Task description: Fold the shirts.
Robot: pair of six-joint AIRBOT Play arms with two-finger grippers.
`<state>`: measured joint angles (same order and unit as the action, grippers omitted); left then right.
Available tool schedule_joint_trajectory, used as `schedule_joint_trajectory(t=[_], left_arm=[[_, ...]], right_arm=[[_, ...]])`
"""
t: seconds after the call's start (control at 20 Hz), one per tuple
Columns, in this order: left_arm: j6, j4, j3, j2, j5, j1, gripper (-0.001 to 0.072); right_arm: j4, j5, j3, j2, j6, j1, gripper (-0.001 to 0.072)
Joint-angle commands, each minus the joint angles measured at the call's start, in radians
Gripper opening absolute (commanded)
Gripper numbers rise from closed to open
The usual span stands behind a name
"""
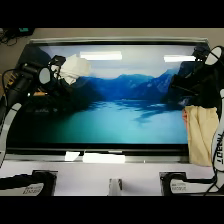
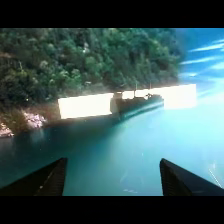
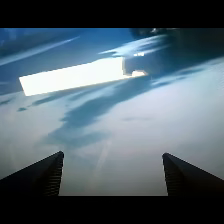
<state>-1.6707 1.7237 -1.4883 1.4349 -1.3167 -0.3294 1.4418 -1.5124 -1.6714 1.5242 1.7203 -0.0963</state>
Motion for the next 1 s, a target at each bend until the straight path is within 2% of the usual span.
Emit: schedule_joint_trajectory(t=[0.0, 0.85, 0.95], left_arm=[[0.0, 0.0, 0.0, 0.0, 0.0, 0.0, 0.0717], [0.0, 0.0, 0.0, 0.0, 0.0, 0.0, 0.0717], [-0.03, -0.004, 0.0, 0.001, 0.063, 0.0, 0.0718]], right_arm=[[0.0, 0.0, -0.001, 0.0, 0.0, 0.0, 0.069], [0.0, -0.001, -0.001, 0.0, 0.0, 0.0, 0.069], [0.0, 0.0, -0.001, 0.0, 0.0, 0.0, 0.069]])
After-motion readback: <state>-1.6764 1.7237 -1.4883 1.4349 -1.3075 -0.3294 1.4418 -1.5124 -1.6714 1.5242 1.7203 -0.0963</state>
